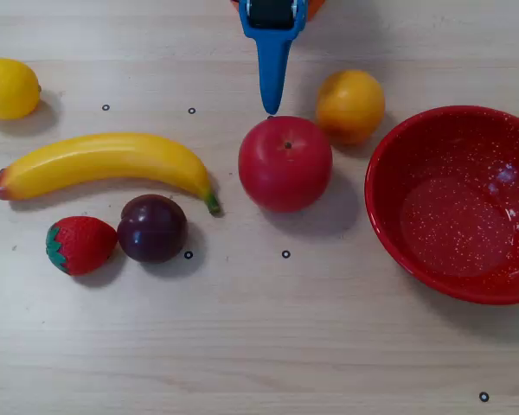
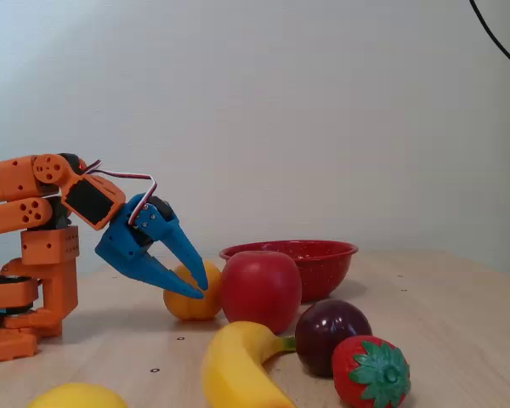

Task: Put the lemon in the red bowl.

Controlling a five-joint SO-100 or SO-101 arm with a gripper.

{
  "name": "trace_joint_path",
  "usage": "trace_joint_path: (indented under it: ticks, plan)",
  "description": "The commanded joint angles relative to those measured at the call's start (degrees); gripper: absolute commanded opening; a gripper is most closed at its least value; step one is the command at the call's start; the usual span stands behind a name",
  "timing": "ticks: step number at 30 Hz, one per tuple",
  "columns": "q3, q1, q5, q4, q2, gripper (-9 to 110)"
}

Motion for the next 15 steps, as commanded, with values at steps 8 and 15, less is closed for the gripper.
trace_joint_path:
  ticks: [8,15]
  plan:
    - [0.2,2.2,1.8,-0.1,0.8,0]
    - [0.0,1.8,1.1,0.1,0.5,0]
